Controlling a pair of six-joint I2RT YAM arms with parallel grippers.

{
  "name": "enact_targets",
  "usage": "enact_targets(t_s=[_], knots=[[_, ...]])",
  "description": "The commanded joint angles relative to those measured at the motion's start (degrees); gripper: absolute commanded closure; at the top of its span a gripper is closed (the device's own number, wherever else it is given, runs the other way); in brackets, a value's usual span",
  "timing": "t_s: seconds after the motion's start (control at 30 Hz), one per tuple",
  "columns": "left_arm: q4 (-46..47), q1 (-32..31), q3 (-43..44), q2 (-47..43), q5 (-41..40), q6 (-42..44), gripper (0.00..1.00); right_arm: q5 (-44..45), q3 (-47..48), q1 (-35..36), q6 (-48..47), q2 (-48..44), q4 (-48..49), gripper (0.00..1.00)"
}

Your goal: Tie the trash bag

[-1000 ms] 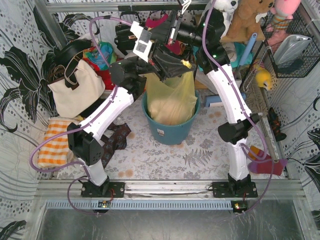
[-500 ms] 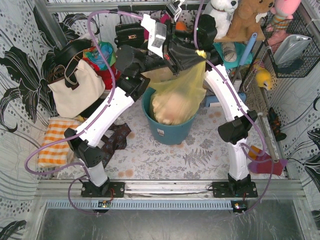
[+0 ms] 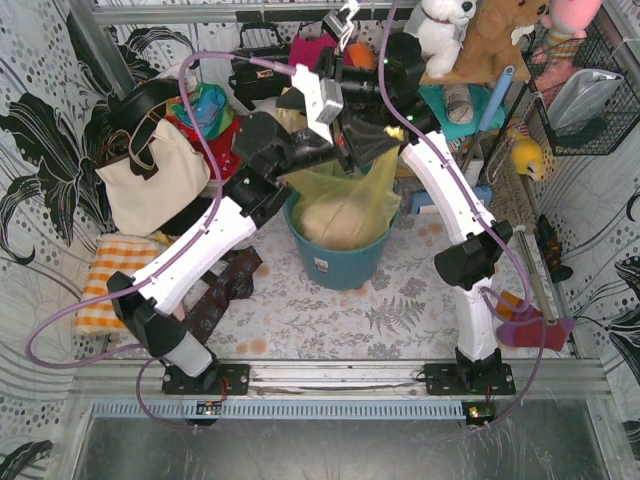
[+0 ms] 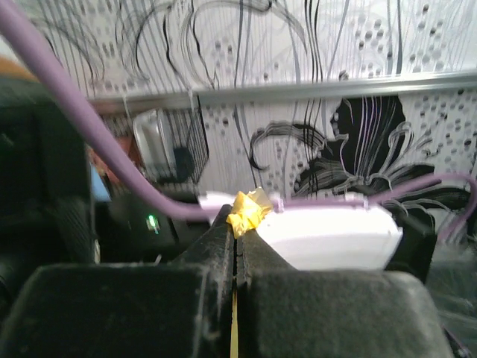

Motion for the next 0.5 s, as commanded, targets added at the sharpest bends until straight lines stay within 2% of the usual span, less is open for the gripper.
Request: enact_targets(t_s=[0.0, 0.13, 0.3, 0.37, 0.47], knots=[[3.4, -0.1, -10.6, -7.3, 0.6, 1.8, 1.00, 8.4, -3.4, -0.9, -15.5, -4.8, -11.9, 1.00], [4.1, -0.1, -18.1, -11.9, -4.2, 3.5, 1.00, 19.9, -10.2, -1.6, -24.8, -11.6, -18.7, 1.00], [4.8, 0.1, -20.9, -14.4, -7.7, 4.3, 1.00, 27.8, -19.2, -1.6, -27.8, -19.0, -17.7, 1.00], [6.3, 0.0, -21.1, -15.3, -8.1, 3.7, 1.00, 28.6, -21.3, -1.6, -27.8, -21.1, -15.7, 1.00], [7.5, 0.0, -19.4, -15.5, -6.8, 2.9, 1.00, 24.8, -23.5, -1.6, -25.3, -22.6, -8.7, 1.00]])
